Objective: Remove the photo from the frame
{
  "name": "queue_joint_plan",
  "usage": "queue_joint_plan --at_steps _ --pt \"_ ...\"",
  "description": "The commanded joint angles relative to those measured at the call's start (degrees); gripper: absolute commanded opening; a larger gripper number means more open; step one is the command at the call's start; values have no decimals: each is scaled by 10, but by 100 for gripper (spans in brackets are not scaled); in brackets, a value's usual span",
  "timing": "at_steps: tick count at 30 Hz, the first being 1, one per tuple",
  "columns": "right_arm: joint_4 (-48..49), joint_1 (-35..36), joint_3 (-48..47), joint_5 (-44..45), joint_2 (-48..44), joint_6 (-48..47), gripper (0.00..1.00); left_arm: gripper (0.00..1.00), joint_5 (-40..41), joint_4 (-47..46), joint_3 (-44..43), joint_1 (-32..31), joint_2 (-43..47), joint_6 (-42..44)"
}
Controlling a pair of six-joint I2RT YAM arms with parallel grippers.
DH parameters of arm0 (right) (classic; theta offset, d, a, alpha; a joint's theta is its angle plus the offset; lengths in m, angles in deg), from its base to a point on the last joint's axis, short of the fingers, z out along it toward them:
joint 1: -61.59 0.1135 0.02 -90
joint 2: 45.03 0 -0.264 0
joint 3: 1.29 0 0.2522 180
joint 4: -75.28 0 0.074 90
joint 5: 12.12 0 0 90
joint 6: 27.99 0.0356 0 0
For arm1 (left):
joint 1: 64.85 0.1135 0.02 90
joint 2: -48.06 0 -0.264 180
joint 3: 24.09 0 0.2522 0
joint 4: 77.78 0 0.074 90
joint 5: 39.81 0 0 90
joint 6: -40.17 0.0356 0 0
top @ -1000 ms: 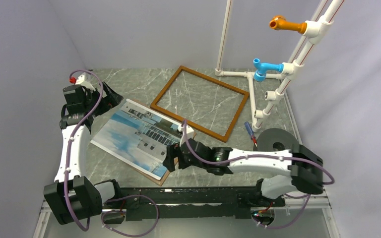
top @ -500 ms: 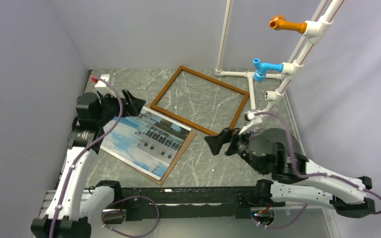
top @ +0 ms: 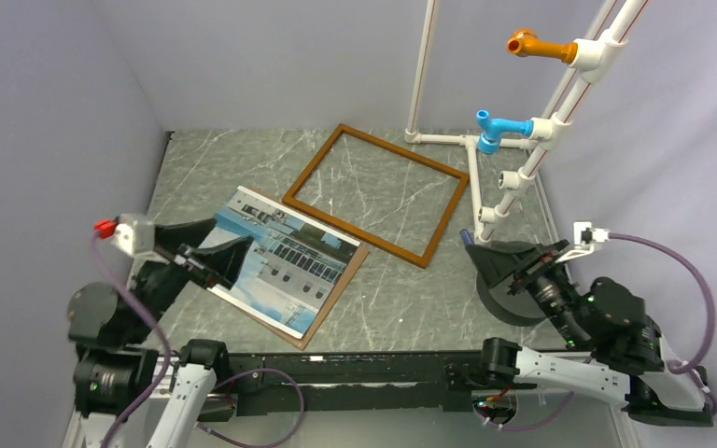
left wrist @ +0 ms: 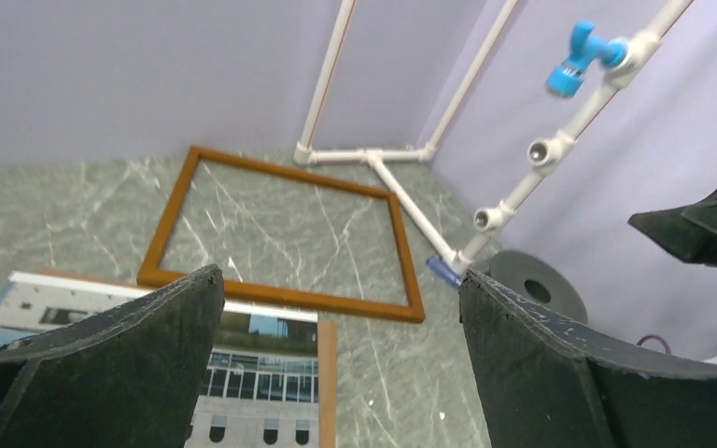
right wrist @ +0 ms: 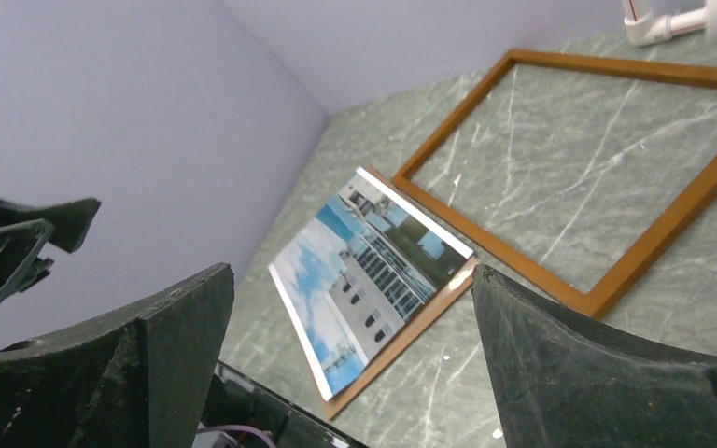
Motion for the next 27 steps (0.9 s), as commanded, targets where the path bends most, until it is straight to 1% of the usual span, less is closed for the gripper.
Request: queue_joint_plan --at_steps 1,3,7,17,27 --pt "18 1 -21 4 -37 -43 100 100 62 88 -70 -1 21 -9" --pt "19 0 -23 0 -49 -47 100 99 85 99 -82 -1 38 -15" --pt "20 1 -26 -7 -67 -52 100 99 105 85 -74 -1 65 -32" --pt "-26 1 -39 11 -70 -13 100 99 93 70 -50 -1 63 -53" --pt "-21 1 -36 14 -79 -8 100 99 92 75 -42 -1 66 -50"
